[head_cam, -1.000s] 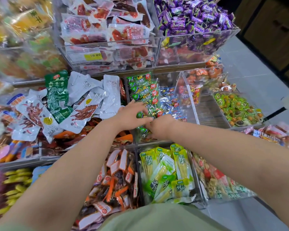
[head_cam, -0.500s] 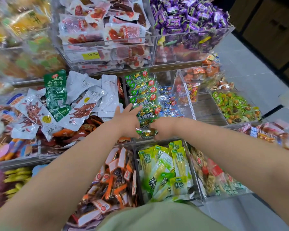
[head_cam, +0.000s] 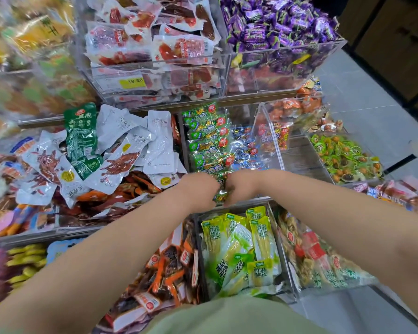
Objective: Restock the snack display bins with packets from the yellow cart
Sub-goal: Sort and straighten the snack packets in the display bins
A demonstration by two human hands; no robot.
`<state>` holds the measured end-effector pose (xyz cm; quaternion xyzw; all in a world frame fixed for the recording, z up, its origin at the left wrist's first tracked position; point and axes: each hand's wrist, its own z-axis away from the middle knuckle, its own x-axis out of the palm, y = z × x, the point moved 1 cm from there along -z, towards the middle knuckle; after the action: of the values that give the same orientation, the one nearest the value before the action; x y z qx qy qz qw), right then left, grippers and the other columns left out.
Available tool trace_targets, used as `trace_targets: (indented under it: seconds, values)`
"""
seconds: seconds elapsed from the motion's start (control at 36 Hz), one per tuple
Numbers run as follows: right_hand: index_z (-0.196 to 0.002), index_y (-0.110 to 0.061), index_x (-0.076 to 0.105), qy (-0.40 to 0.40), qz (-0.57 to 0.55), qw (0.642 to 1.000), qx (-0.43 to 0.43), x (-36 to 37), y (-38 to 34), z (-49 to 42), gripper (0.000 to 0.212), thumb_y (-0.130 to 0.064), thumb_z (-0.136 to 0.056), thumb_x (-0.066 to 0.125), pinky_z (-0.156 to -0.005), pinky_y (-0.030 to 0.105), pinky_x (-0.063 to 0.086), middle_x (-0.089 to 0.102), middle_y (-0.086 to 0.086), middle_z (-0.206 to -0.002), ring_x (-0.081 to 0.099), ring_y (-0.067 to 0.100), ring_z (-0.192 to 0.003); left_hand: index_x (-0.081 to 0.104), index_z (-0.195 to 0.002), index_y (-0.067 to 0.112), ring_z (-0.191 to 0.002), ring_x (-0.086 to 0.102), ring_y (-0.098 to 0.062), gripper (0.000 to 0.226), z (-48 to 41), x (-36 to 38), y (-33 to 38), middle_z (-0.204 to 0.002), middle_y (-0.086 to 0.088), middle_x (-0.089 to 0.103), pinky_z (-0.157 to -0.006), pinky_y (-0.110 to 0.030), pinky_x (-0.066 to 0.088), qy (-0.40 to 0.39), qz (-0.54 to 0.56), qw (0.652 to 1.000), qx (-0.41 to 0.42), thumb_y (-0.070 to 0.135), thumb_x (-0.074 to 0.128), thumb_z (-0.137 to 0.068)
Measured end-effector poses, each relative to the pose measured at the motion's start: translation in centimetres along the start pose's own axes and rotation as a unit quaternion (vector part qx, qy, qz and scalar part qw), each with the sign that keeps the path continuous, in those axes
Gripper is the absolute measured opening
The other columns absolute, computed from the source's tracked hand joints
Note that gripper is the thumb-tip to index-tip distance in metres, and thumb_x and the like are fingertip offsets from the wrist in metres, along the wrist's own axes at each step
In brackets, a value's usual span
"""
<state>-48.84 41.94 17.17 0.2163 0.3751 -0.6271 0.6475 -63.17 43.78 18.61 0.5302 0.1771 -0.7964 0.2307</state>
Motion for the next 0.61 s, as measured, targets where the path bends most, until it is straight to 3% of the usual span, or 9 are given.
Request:
trace_targets:
  seconds: [0.08, 0.17, 0.22, 0.28, 0.33, 0.39, 0.44, 0.5, 0.61]
  values:
    - [-0.054, -0.012, 0.043, 0.021, 0.008, 1.0, -0.009, 0.3, 0.0, -0.1, 0.048, -0.044, -0.086, 0.058, -0.05, 0.027, 0.029, 0.04, 0.005, -0.057, 0.04, 0.023, -0.057, 0.056, -0.114, 0.007, -0.096, 0.058, -0.028, 0.027, -0.2, 0.8, 0.0, -0.093, -0.007, 0.054, -0.069, -0.034, 0.043, -0.086, 0.074, 0.993, -0.033, 0.024, 0.048, -0.095]
    - [-0.059, -0.014, 0.05, 0.043, 0.038, 0.998, 0.004, 0.5, -0.2, -0.4, 0.045, -0.05, -0.086, 0.053, -0.054, 0.026, 0.038, 0.046, 0.004, -0.06, 0.046, 0.022, -0.058, 0.056, -0.118, 0.007, -0.097, 0.058, -0.027, 0.029, -0.8, 0.6, -0.7, -0.104, -0.011, 0.06, -0.077, -0.035, 0.046, -0.126, 0.118, 0.984, -0.037, 0.025, 0.048, -0.096]
    - [-0.063, -0.016, 0.052, 0.067, 0.072, 0.995, 0.016, 0.6, -0.3, -0.6, 0.047, -0.056, -0.087, 0.048, -0.079, 0.032, 0.046, 0.05, 0.002, -0.065, 0.051, 0.024, -0.068, 0.053, -0.127, 0.01, -0.105, 0.058, -0.028, 0.034, -1.2, 0.4, -1.1, -0.119, -0.012, 0.06, -0.082, -0.034, 0.046, -0.15, 0.14, 0.978, -0.043, 0.025, 0.048, -0.096]
    - [-0.062, -0.016, 0.052, 0.091, 0.12, 0.988, 0.032, 0.4, -0.4, -1.2, 0.05, -0.059, -0.089, 0.044, -0.108, 0.04, 0.029, 0.049, -0.002, -0.065, 0.052, 0.023, -0.076, 0.05, -0.129, 0.011, -0.108, 0.058, -0.028, 0.036, -1.4, 0.5, -1.4, -0.122, -0.011, 0.059, -0.079, -0.033, 0.045, -0.159, 0.115, 0.979, -0.054, 0.028, 0.046, -0.097]
    - [-0.069, -0.015, 0.057, 0.116, 0.145, 0.982, 0.045, 0.3, -0.5, -1.6, 0.052, -0.061, -0.088, 0.043, -0.115, 0.043, 0.016, 0.046, -0.003, -0.065, 0.052, 0.022, -0.08, 0.052, -0.126, 0.012, -0.106, 0.059, -0.028, 0.034, -1.6, 0.7, -1.2, -0.117, -0.009, 0.061, -0.075, -0.033, 0.042, -0.15, 0.065, 0.984, -0.066, 0.031, 0.046, -0.097]
    - [-0.067, -0.016, 0.054, 0.144, 0.142, 0.978, 0.053, 0.7, -0.6, -1.8, 0.053, -0.064, -0.086, 0.044, -0.11, 0.042, 0.025, 0.043, -0.003, -0.062, 0.049, 0.02, -0.076, 0.056, -0.119, 0.014, -0.103, 0.059, -0.027, 0.03, -1.6, 1.0, -0.9, -0.111, -0.006, 0.062, -0.071, -0.032, 0.041, -0.13, 0.03, 0.988, -0.082, 0.032, 0.049, -0.095]
    - [-0.067, -0.015, 0.053, 0.182, 0.133, 0.973, 0.056, 1.3, -0.6, -1.4, 0.056, -0.068, -0.083, 0.045, -0.082, 0.034, 0.04, 0.043, 0.0, -0.063, 0.054, 0.022, -0.076, 0.057, -0.103, 0.015, -0.093, 0.058, -0.026, 0.025, -1.3, 1.1, -0.6, -0.099, -0.005, 0.06, -0.067, -0.032, 0.039, -0.092, 0.02, 0.991, -0.096, 0.037, 0.054, -0.092]
    - [-0.073, -0.011, 0.058, 0.213, 0.112, 0.97, 0.039, 2.1, -0.3, -0.9, 0.055, -0.066, -0.082, 0.05, -0.068, 0.029, 0.034, 0.049, 0.005, -0.074, 0.056, 0.026, -0.083, 0.051, -0.092, 0.018, -0.086, 0.054, -0.025, 0.029, -0.7, 0.7, -0.6, -0.088, -0.003, 0.054, -0.064, -0.032, 0.038, -0.026, 0.018, 0.994, -0.105, 0.045, 0.059, -0.086]
    - [-0.086, -0.01, 0.069, 0.218, 0.009, 0.976, -0.026, 3.0, 0.6, 0.1, 0.05, -0.059, -0.081, 0.058, -0.071, 0.031, 0.044, 0.056, 0.006, -0.088, 0.053, 0.025, -0.092, 0.046, -0.121, 0.017, -0.117, 0.041, -0.028, 0.069, -0.1, 0.2, -0.5, -0.12, -0.006, 0.048, -0.086, -0.038, 0.033, 0.126, -0.048, 0.988, -0.079, 0.063, 0.064, -0.072]
